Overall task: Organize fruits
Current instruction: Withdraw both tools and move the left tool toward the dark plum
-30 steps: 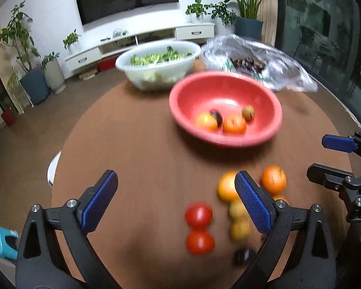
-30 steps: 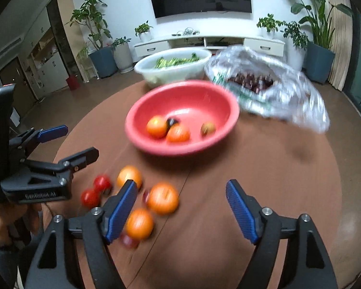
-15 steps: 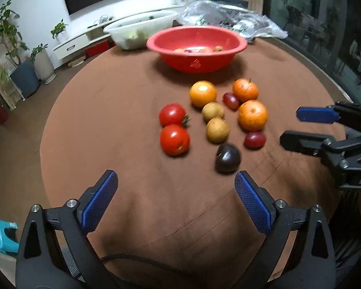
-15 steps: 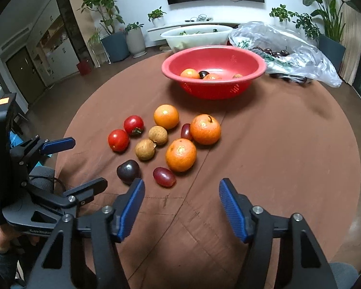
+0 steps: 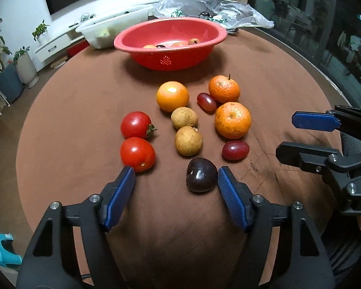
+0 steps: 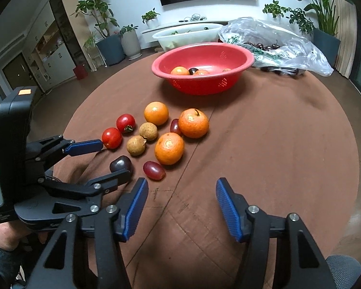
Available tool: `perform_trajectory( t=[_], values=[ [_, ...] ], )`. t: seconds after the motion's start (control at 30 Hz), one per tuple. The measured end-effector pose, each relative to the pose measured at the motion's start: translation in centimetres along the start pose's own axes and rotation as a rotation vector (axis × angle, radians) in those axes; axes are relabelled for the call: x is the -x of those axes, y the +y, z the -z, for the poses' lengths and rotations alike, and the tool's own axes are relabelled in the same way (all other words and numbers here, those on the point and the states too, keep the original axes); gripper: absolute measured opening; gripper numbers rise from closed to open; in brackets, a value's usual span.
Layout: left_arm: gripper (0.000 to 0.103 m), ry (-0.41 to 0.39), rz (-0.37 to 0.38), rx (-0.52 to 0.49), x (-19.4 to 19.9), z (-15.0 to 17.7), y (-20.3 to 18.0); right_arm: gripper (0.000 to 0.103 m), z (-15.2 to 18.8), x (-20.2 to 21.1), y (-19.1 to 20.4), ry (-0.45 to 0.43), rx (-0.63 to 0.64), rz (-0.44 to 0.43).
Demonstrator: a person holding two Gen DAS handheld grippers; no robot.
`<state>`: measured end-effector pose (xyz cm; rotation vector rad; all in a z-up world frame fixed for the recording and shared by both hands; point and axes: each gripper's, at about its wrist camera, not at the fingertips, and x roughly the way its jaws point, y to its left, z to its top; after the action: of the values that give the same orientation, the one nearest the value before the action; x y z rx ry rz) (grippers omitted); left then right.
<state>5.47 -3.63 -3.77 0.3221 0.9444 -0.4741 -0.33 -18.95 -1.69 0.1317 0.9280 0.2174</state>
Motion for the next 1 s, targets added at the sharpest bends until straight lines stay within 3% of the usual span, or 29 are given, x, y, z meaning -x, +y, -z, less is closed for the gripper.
perform_trajectory(
  t=[0.17, 0.33, 0.4, 0.6, 0.67, 0.73, 0.87, 0.9, 0.93, 1.0],
  values=[
    [0.061, -0.006, 0.015, -0.001, -0.2, -0.2, 0.0, 0.062, 0.0, -0.2, 0.0, 0.004, -0.003, -0.006],
    [0.041, -0.015, 0.053, 0.017, 0.3, -0.3, 0.4, 0.062, -0.1, -0.4, 0.3, 0.009, 0.004, -0.012],
    [0.037, -0.015, 0.071, 0.024, 0.4, -0.3, 0.5, 0.062, -0.1, -0.5, 0.4, 0.010, 0.010, -0.014],
    [0.038, 0.020, 0.087, -0.014, -0.1, 0.1, -0.3, 0.062, -0.2, -0.8, 0.9, 0.017, 0.023, -0.015],
    [0.046, 0.020, 0.078, -0.004, -0.2, 0.0, -0.3, 0.062, -0.2, -0.9, 1.0, 0.019, 0.026, -0.017],
    [0.066, 0.022, 0.058, 0.010, -0.4, -0.1, 0.0, 0.062, -0.2, -0.9, 1.1, 0.022, 0.028, -0.017],
    [0.066, 0.027, 0.053, 0.030, -0.8, -0.2, 0.5, 0.062, -0.1, -1.1, 1.0, 0.026, 0.027, -0.019],
    [0.061, 0.025, 0.057, 0.029, -0.8, -0.1, 0.5, 0.062, -0.2, -1.2, 0.9, 0.027, 0.027, -0.020],
    [0.047, 0.028, 0.063, 0.030, -0.9, -0.1, 0.6, 0.062, -0.2, -1.3, 0.9, 0.028, 0.026, -0.020],
    [0.040, 0.029, 0.082, 0.030, -1.0, 0.0, 0.5, 0.062, -0.3, -1.4, 0.9, 0.029, 0.028, -0.022]
  ],
)
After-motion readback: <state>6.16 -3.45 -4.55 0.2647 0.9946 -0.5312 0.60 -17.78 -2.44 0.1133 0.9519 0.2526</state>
